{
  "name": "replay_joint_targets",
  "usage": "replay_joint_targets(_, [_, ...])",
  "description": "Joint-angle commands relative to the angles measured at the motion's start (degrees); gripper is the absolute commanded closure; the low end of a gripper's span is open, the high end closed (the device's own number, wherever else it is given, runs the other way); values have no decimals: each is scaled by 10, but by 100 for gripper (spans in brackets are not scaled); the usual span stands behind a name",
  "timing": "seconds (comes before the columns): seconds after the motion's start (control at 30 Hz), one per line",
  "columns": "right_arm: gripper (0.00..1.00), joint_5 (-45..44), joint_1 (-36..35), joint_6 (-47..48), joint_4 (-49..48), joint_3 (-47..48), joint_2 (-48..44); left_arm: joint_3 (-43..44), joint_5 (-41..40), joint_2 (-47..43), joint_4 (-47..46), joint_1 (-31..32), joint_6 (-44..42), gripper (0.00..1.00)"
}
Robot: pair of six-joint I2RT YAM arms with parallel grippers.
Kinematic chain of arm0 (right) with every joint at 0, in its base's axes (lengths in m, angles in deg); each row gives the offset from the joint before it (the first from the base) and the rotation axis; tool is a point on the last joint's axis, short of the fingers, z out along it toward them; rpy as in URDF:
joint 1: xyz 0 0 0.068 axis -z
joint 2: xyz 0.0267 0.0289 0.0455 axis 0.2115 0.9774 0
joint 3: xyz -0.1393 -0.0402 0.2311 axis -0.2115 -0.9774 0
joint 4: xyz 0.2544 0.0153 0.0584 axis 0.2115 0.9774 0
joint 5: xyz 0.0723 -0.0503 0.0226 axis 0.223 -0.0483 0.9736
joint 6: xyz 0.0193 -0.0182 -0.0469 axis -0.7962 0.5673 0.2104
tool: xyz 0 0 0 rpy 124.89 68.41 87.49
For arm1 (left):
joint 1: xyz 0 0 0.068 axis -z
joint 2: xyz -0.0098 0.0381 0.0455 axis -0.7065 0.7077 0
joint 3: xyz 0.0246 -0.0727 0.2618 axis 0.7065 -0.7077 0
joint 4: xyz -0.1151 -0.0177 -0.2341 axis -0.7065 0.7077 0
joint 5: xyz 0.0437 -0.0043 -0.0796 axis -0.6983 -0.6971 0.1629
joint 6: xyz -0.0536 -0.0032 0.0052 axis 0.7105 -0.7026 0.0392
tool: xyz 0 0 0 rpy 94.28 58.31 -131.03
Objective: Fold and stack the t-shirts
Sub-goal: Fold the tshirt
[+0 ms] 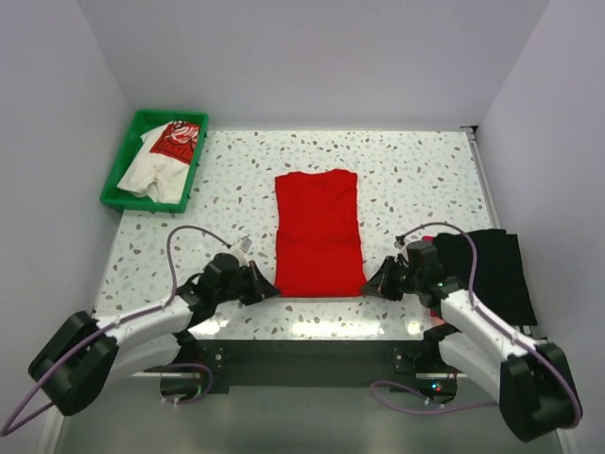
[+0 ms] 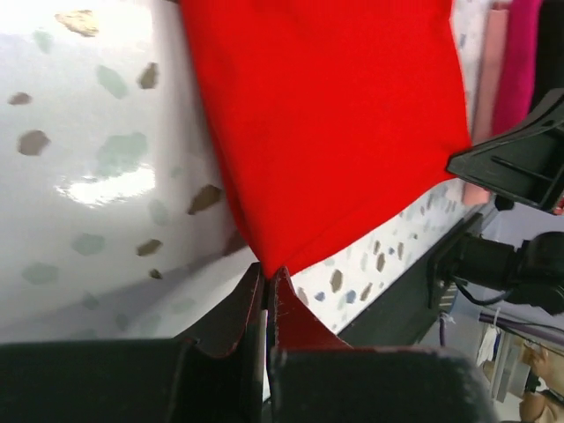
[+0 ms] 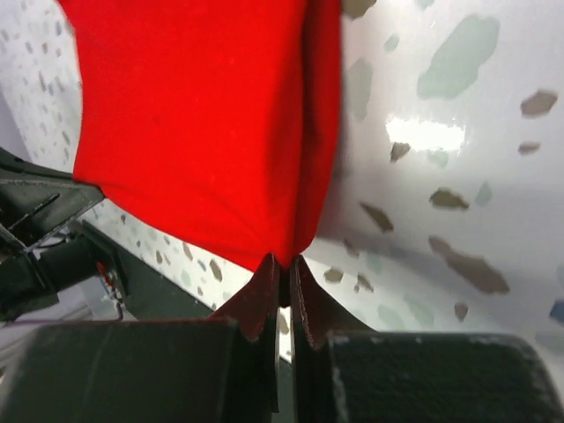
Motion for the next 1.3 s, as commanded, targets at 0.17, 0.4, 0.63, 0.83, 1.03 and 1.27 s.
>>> replay_joint_targets(0.17, [100,-16,0,18,197,14,-233,7,-72,-178,121,53,35,100])
replay_joint_targets(0.4, [100,-59,0,56,218,143,-158,157,-136,-143,197,51,-21,100])
replay_joint_targets(0.63, [100,-88,0,63,173,283,-1,332,-142,7,233,-13,-87,100])
replay_joint_targets(0.83, [100,-90,23,72,138,419,184,466,-78,156,233,-100,-112,100])
replay_joint_targets(1.03, [100,-68,65,77,138,587,389,616,-29,328,240,-157,-123,100])
replay_joint_targets(1.27, [100,-39,96,71,159,795,597,814,72,561,208,-210,-134,100])
